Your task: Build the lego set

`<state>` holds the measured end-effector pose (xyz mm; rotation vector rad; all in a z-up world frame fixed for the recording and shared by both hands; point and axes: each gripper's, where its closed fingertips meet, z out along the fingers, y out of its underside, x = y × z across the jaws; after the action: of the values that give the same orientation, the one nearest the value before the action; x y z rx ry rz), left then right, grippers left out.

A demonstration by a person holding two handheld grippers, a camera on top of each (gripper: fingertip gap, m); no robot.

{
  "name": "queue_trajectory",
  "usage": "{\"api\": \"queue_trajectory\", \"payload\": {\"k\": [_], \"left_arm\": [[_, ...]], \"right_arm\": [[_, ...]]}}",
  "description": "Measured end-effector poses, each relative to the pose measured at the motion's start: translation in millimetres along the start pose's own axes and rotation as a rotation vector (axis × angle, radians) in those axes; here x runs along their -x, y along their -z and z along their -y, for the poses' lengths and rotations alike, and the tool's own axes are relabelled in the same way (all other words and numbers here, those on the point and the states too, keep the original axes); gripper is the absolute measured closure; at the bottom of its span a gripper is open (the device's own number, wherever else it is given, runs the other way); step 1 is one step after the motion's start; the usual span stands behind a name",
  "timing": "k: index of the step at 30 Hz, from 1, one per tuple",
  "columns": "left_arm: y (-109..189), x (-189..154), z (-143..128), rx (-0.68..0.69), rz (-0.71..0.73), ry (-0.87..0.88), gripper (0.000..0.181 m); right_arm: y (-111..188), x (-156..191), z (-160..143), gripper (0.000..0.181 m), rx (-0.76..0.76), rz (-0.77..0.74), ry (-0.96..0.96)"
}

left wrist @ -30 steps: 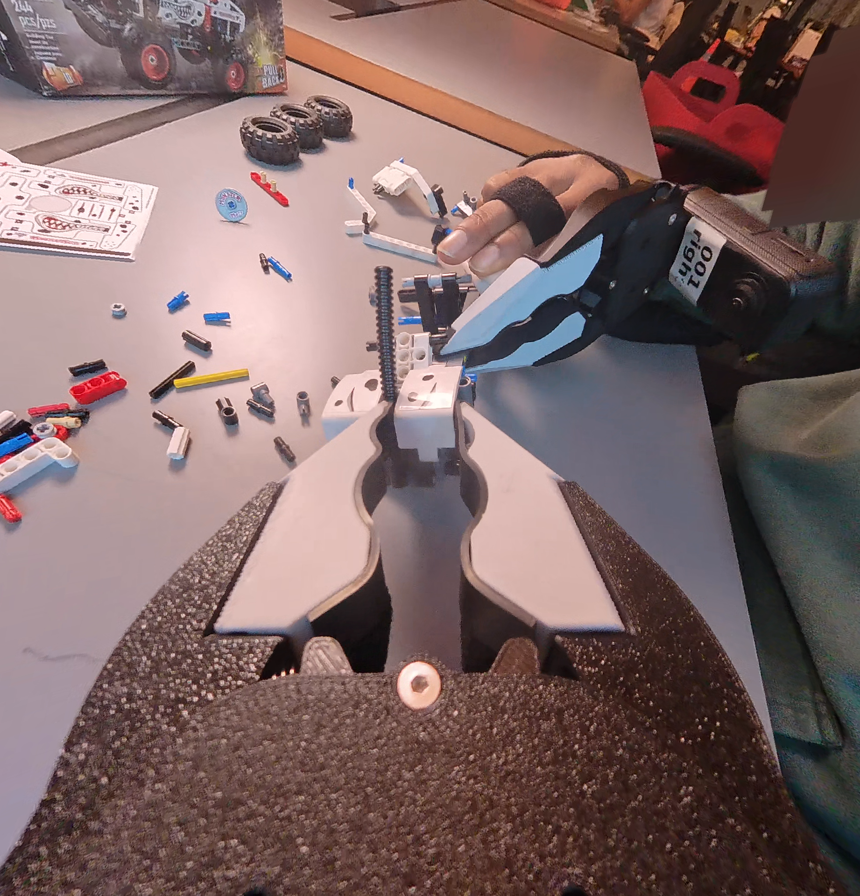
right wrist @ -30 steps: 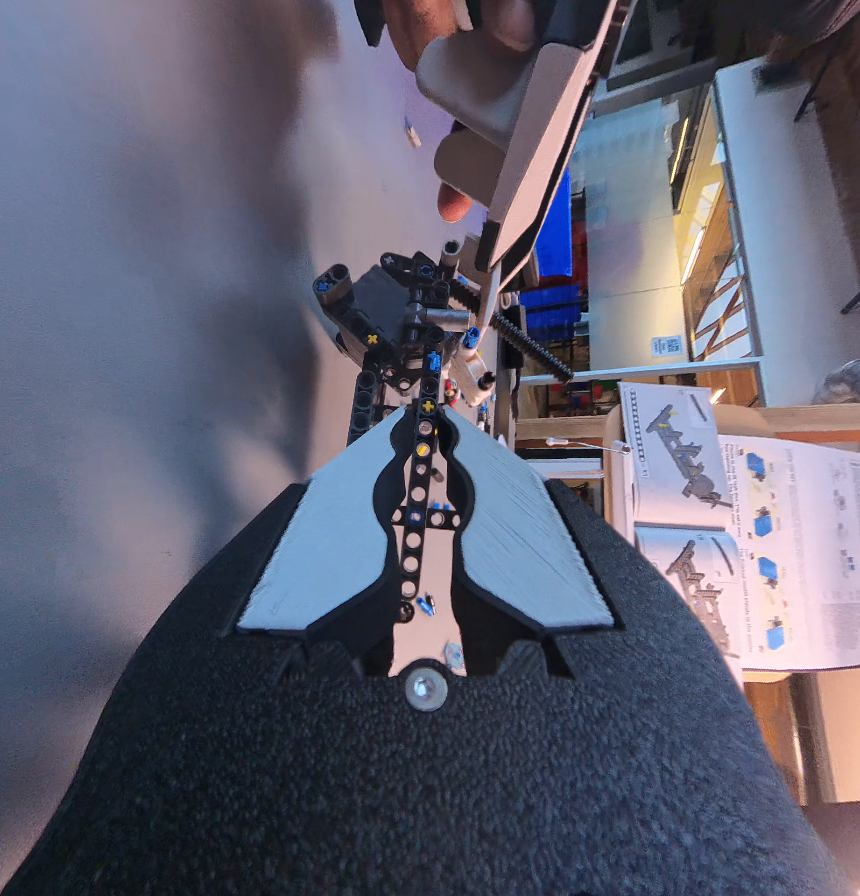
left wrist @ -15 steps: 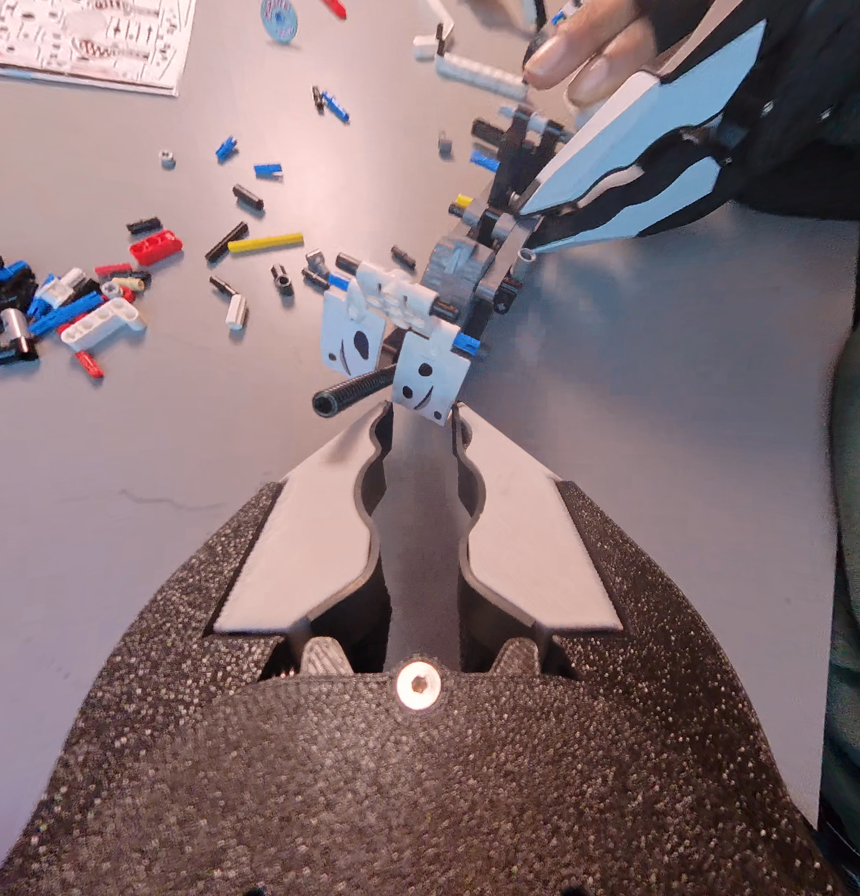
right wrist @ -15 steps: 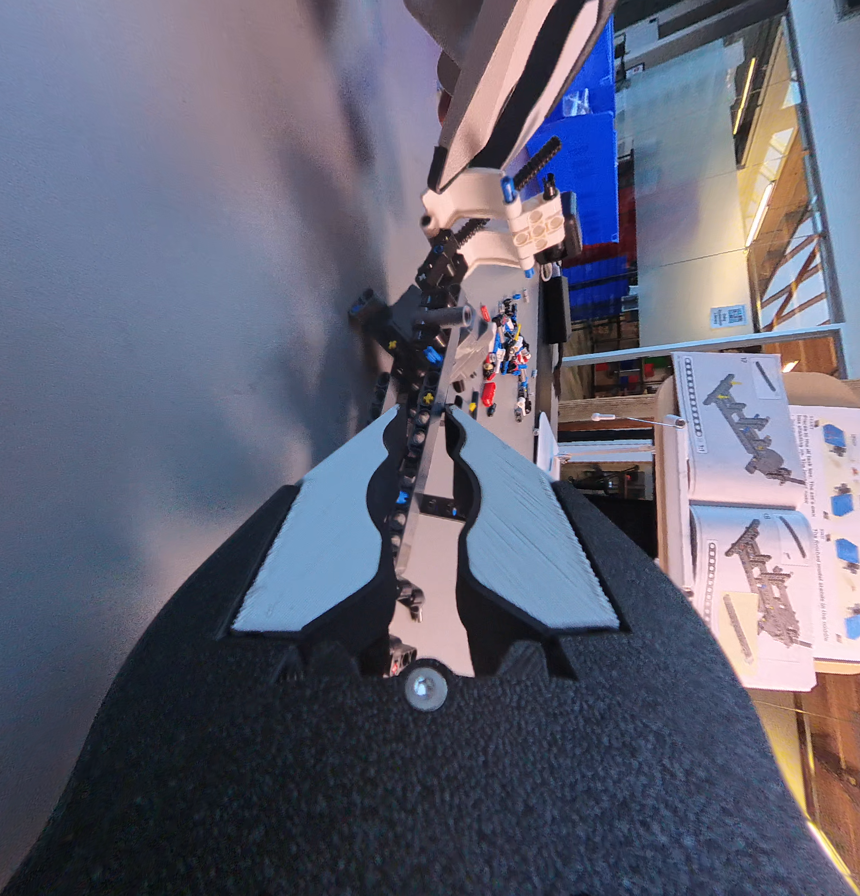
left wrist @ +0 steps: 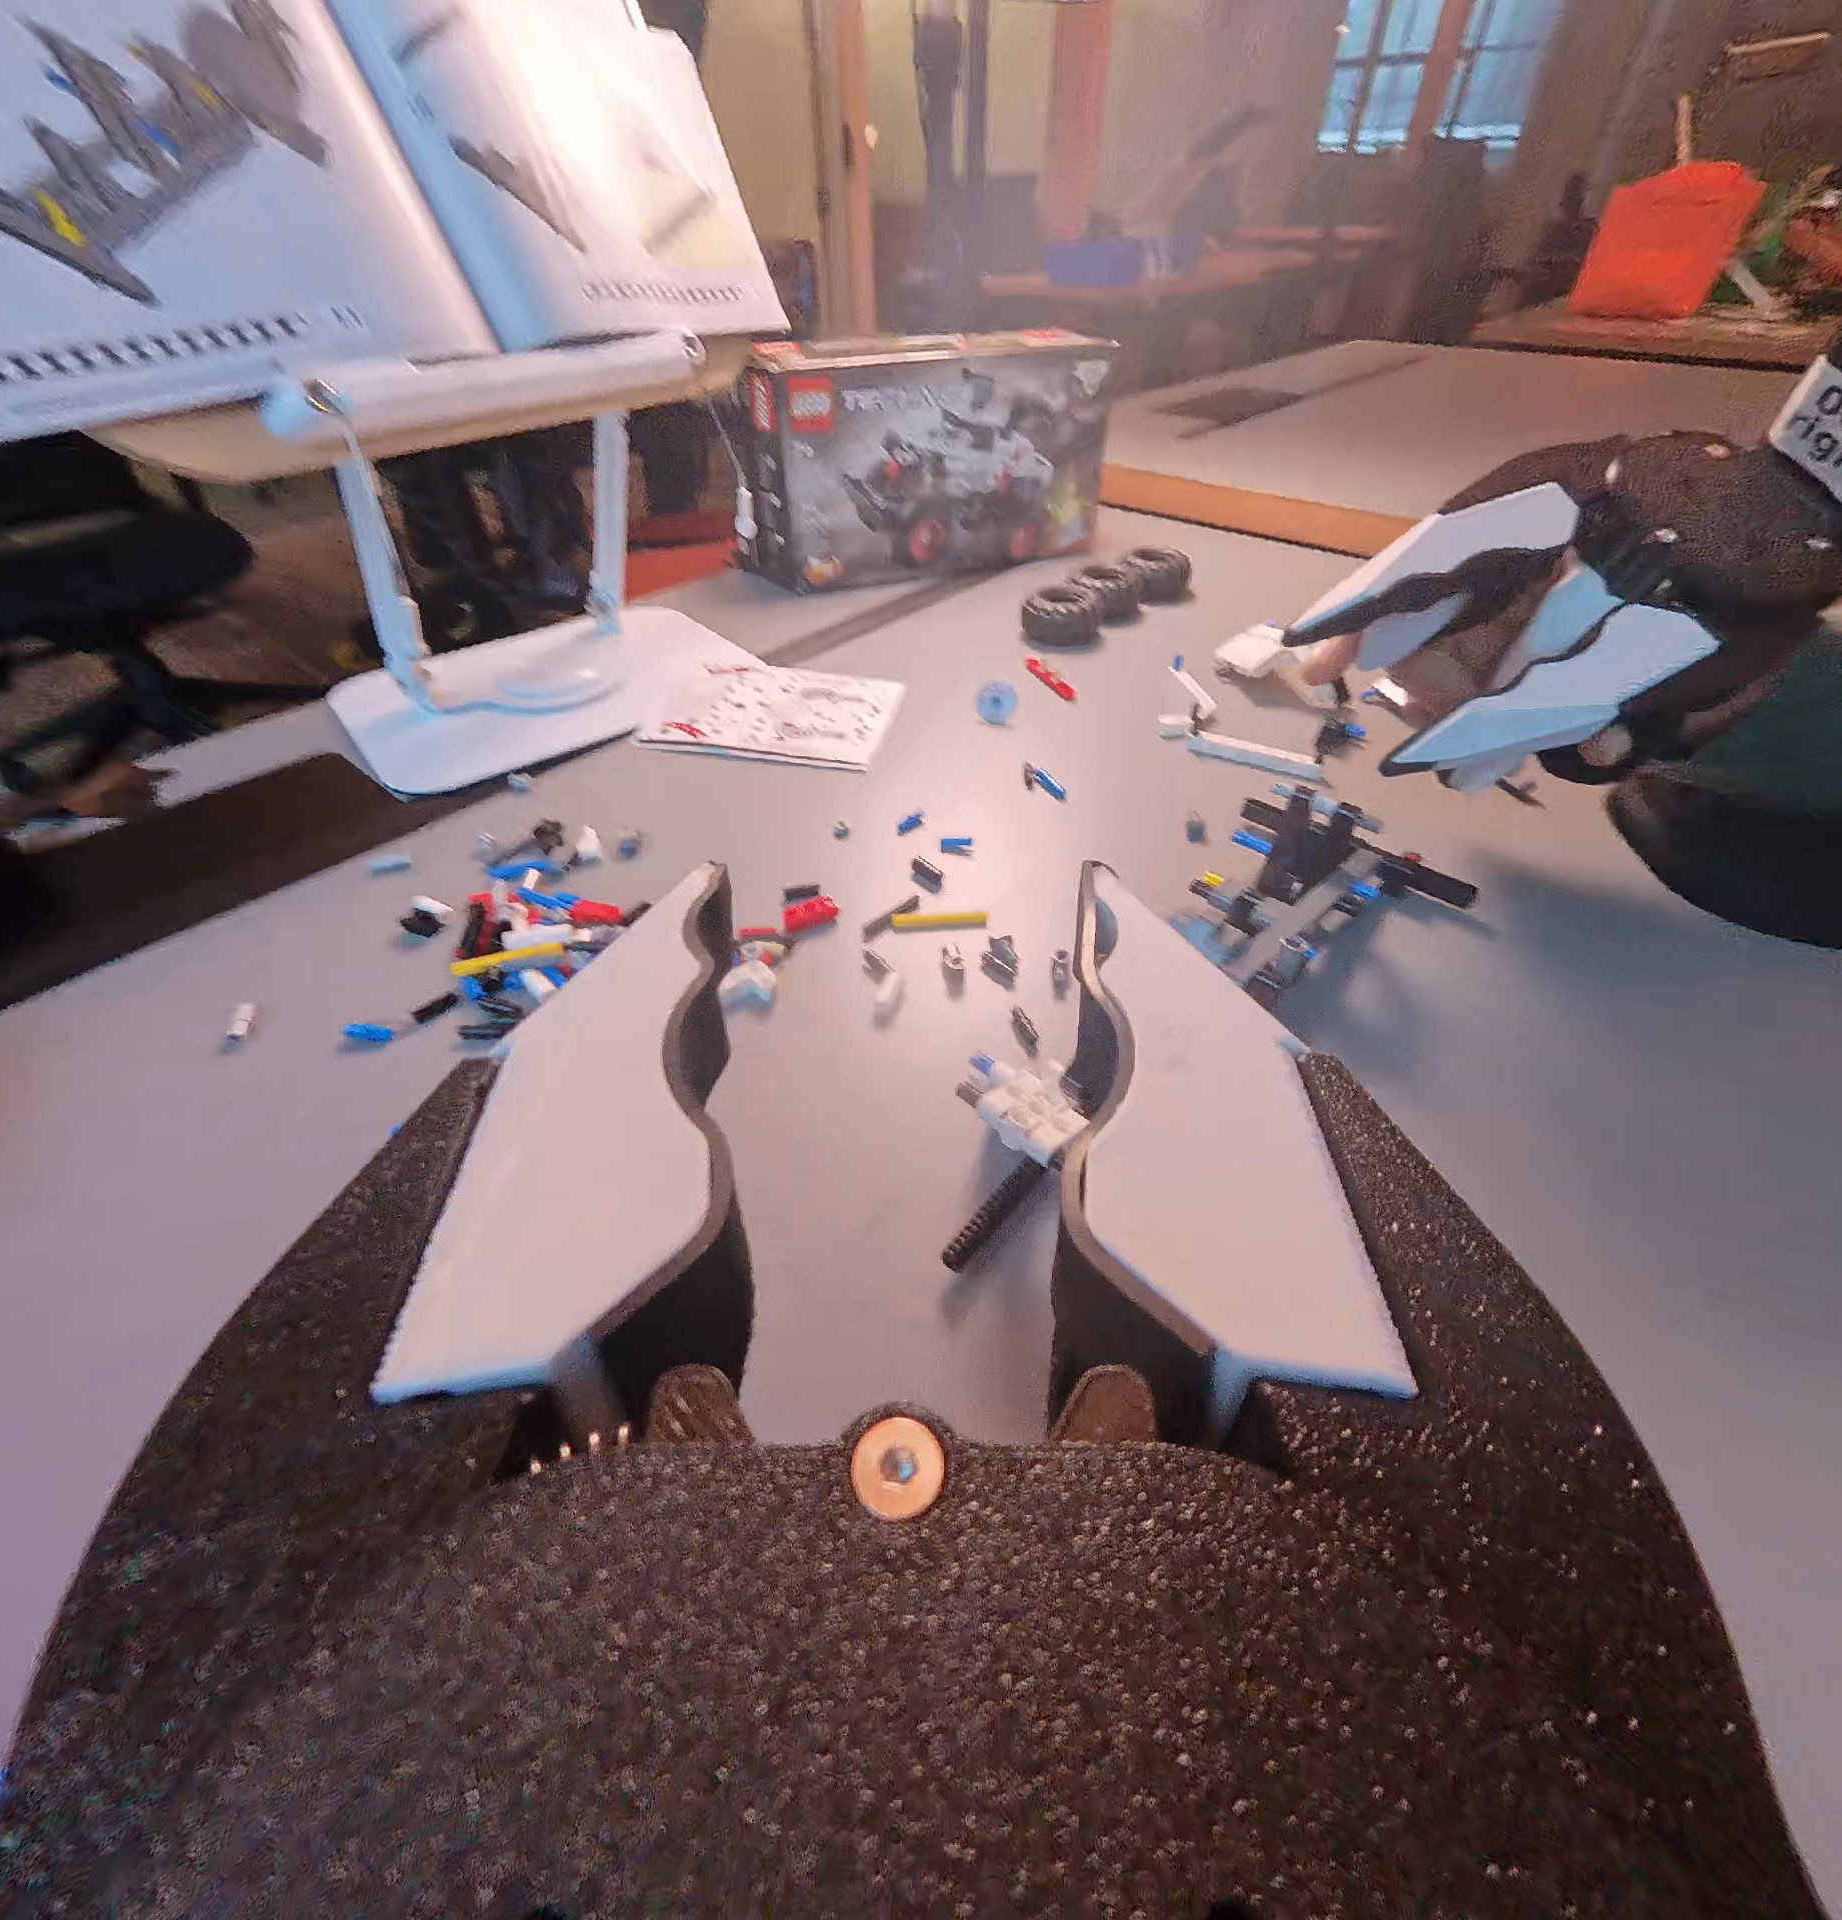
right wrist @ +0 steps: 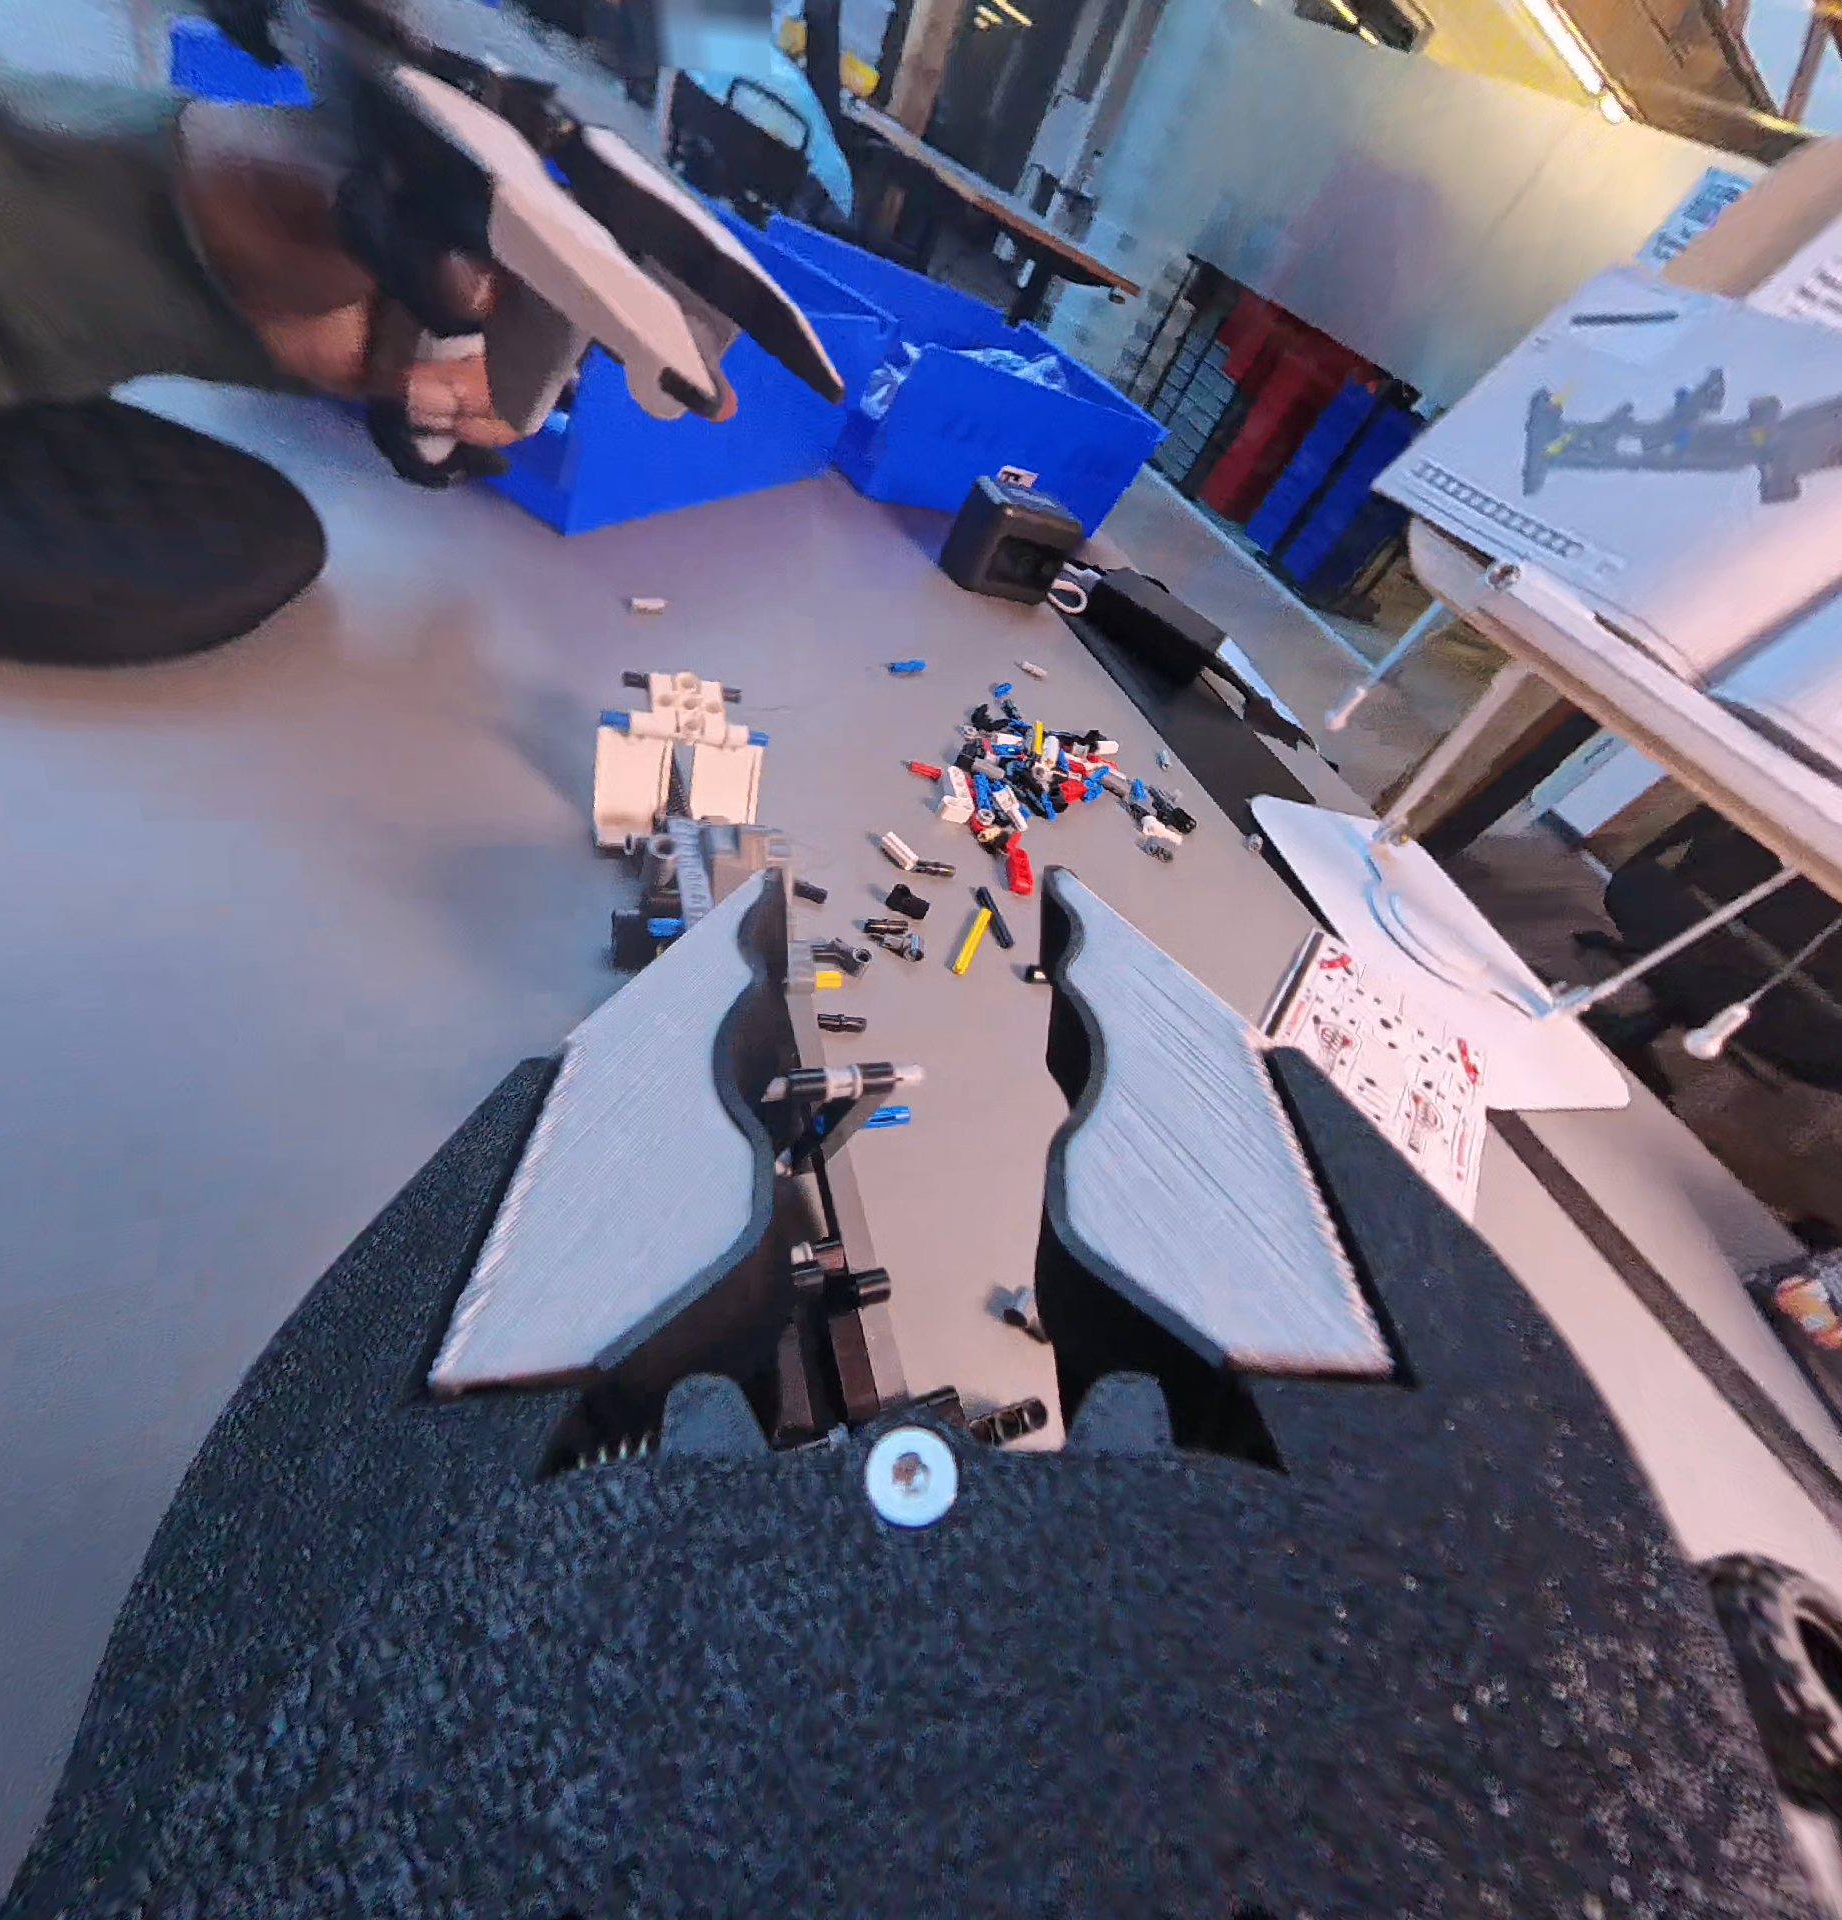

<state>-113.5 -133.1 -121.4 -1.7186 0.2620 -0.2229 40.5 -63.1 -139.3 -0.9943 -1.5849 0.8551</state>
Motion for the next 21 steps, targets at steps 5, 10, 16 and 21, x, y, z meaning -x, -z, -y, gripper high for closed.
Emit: {"api": "queue_trajectory", "payload": {"k": [5,10,16,21], "left_arm": [[-6,11,4,-0.062,0.124,-0.049,0.109],[-18,14,-6,-0.049,0.166,-0.049,0.105],[-30,22,0,-0.097,0.205,-0.013,0.105],[-43,37,10,-0.15,0.273,-0.023,0.106]], "right_arm": [[2,-19,-5,0.132,-0.014,-0.066,-0.095],[4,-31,-7,0.133,-0.032,-0.107,-0.148],[5,-42,-11,0.136,-0.052,-0.141,-0.193],[5,-47,-12,0.139,-0.072,-0.16,-0.23]]}}
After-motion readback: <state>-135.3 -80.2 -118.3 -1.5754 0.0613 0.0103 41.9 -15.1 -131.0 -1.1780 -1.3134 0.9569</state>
